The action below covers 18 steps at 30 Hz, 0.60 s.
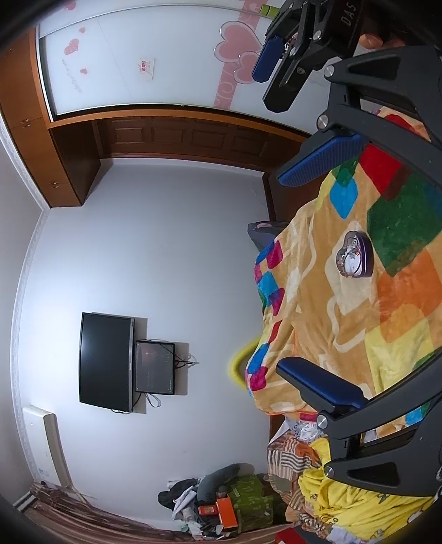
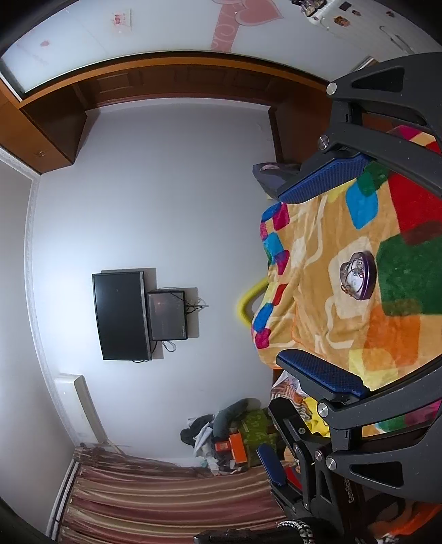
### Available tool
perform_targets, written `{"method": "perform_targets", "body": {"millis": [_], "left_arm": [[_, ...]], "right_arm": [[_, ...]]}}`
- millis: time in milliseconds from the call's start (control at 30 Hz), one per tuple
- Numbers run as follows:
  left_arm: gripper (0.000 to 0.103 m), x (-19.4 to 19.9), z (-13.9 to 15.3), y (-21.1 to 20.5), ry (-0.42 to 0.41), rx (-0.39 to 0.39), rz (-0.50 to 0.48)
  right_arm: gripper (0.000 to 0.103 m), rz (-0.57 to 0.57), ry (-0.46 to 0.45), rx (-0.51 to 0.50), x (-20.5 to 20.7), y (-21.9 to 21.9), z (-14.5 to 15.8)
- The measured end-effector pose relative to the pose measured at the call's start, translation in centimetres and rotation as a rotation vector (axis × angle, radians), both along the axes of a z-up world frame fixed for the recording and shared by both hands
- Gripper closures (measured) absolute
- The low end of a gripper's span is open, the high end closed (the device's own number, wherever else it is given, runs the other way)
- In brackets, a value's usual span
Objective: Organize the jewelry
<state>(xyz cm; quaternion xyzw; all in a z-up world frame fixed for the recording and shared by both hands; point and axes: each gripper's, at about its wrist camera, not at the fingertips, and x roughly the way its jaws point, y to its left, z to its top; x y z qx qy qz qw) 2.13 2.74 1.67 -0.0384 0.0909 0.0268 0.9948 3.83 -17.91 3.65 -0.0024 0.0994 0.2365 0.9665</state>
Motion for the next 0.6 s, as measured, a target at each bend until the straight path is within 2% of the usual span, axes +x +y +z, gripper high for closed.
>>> {"method": "perform_targets", "body": {"millis": [600], "left_arm": [[0.002,1.1,-0.5,0.6,0.024,-0.034,-0.008]], "right_arm": [[0.018,-0.003,0.024,-0.010,0.3,0.1,0.2]]}}
